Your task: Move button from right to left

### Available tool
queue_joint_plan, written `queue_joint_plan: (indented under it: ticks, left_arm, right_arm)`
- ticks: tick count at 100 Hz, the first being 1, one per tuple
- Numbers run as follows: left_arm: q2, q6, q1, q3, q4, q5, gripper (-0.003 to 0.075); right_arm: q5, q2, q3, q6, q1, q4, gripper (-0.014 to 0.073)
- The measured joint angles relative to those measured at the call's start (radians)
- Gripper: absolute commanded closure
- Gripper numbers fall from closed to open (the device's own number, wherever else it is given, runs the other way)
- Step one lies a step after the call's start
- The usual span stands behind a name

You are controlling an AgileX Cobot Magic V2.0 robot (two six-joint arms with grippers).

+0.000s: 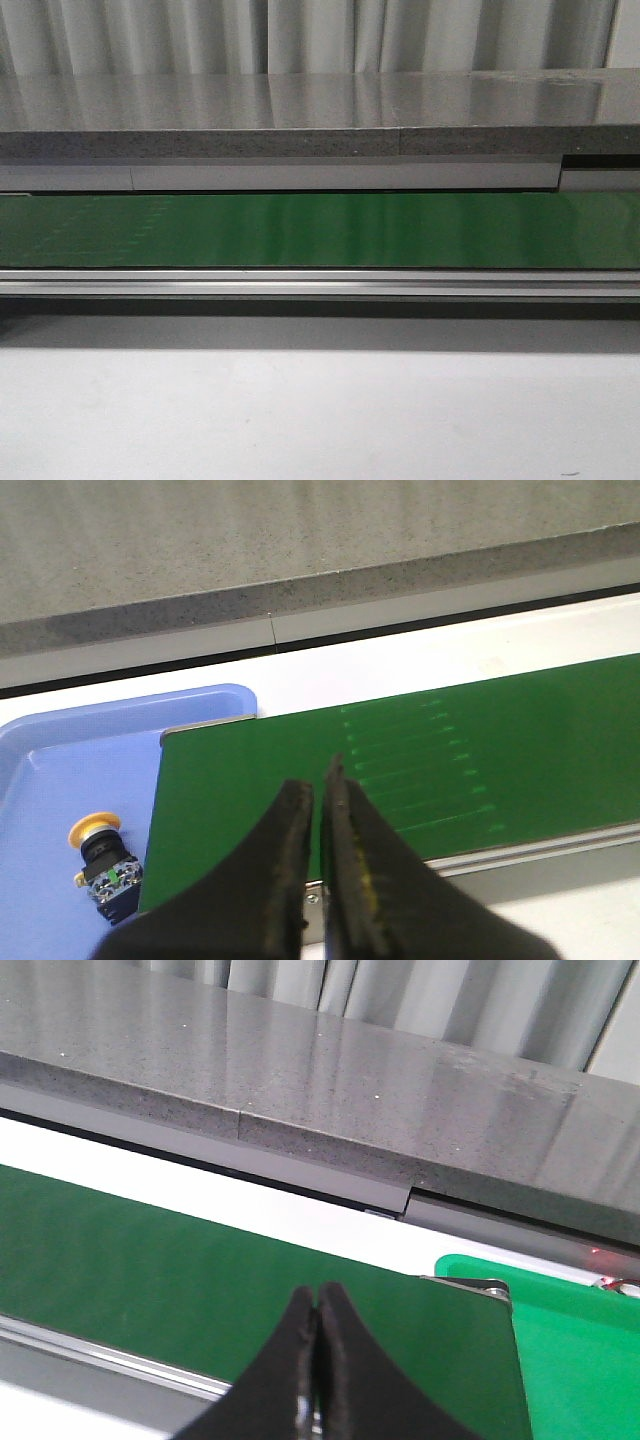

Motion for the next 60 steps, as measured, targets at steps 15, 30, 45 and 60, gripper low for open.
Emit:
queue_joint_plan:
  ticks: [15,30,45,60]
  left_arm:
    - [0.0,0.0,0.0,0.003,0.006,-0.002,0.0715]
    - [-0.017,0.0,0.0,0.039,0.006,-0.056,0.0715]
    - [-0.089,-0.044,0.0,0.115,0.006,-0.173,0.0715]
    - [-0.191,-0.092,0.0,0.21,0.028,-0.24,0.0715]
  right_arm:
    - [0.0,0.0,0.0,0.0,0.0,0.0,0.0662]
    - [0.0,0.0,0.0,0.0,0.0,0.0,0.0662]
    - [0.0,0.0,0.0,0.0,0.0,0.0,0.0662]
    - [0.0,0.0,0.0,0.0,0.0,0.0,0.0662]
